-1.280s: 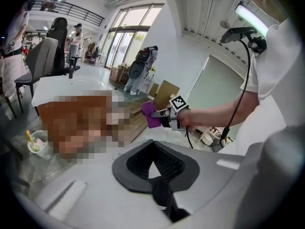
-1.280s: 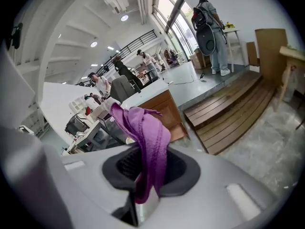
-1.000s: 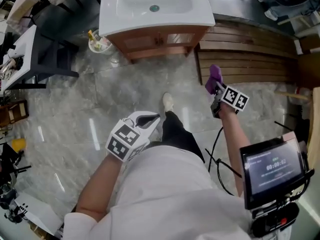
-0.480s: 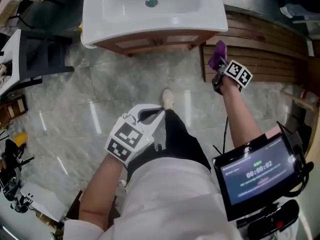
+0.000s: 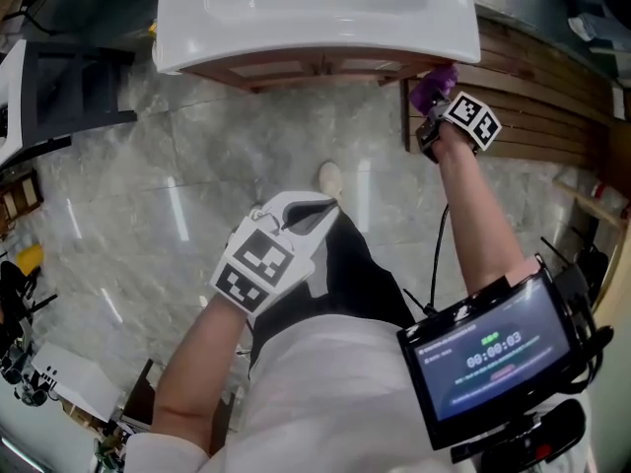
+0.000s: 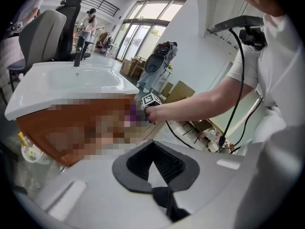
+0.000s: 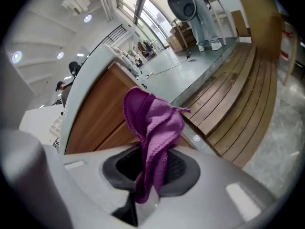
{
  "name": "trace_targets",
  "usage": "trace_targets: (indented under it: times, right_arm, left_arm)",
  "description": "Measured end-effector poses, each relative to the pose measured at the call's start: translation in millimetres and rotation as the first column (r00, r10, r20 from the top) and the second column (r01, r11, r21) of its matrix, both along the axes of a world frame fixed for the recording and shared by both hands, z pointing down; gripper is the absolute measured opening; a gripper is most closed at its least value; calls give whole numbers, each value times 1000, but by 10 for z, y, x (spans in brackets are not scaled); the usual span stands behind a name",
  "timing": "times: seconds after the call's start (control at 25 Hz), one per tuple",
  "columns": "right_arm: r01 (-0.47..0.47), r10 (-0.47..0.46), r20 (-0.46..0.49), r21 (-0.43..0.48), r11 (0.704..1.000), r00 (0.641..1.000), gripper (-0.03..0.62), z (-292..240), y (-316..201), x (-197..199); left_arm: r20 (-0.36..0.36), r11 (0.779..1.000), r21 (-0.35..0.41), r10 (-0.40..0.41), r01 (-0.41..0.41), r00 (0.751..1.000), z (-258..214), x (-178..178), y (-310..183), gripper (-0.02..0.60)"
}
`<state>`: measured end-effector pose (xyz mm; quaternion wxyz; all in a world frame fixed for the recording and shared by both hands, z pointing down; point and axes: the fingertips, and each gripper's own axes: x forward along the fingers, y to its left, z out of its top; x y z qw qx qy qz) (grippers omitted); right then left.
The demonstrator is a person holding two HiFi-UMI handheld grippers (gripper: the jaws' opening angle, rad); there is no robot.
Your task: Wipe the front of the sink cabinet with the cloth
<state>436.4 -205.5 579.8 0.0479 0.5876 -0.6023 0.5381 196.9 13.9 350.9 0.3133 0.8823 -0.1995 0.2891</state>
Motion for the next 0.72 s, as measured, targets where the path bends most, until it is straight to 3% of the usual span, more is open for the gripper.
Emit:
trace_targets:
  times: [0.36, 0.72]
  right_arm:
    - [237, -230, -136, 34, 971, 964, 81, 27, -160, -649]
    - [351, -342, -161, 35, 936, 926, 81, 58, -148, -1413]
  left_arm:
    - [-13, 999, -2, -46, 46, 999, 124, -336, -28, 6]
    - [-18, 997, 6, -78, 78, 997, 143, -724, 16, 6]
